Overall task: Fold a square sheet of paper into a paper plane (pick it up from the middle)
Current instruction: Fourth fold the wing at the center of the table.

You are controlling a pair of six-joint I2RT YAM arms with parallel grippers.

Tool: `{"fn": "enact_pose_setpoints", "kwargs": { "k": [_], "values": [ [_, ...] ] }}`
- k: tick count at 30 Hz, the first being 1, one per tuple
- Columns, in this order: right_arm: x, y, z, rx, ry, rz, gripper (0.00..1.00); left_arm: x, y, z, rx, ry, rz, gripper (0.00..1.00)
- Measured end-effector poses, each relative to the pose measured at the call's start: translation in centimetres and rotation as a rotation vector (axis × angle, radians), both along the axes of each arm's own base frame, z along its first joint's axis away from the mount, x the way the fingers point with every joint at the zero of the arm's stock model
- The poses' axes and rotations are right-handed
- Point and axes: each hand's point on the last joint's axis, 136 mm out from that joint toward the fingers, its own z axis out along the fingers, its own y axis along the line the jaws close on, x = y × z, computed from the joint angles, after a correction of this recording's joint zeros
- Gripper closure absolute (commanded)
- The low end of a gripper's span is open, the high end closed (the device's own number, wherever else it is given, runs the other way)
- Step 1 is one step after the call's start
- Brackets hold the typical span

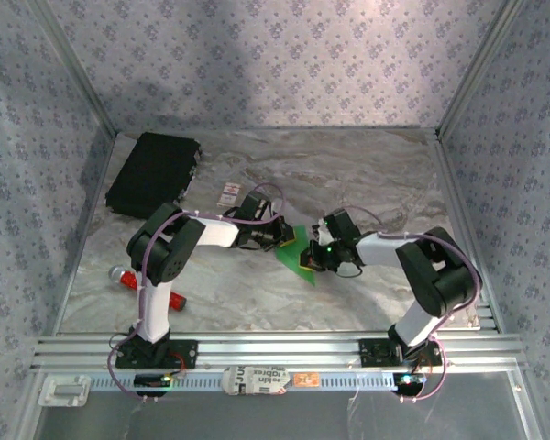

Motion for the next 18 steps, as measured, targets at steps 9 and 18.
{"fn": "enact_pose_setpoints", "kwargs": {
  "k": [9, 18],
  "values": [
    [-3.5, -2.5, -0.1, -0.003, 0.036, -0.009, 0.96, 0.0, 0.0, 0.0, -0.004, 0.000, -0.001, 0.93],
    [-5.9, -3.5, 0.1, -0.032, 0.072, 0.031, 0.96, 0.0, 0.0, 0.0, -0.005, 0.000, -0.002, 0.93]
  ]
}}
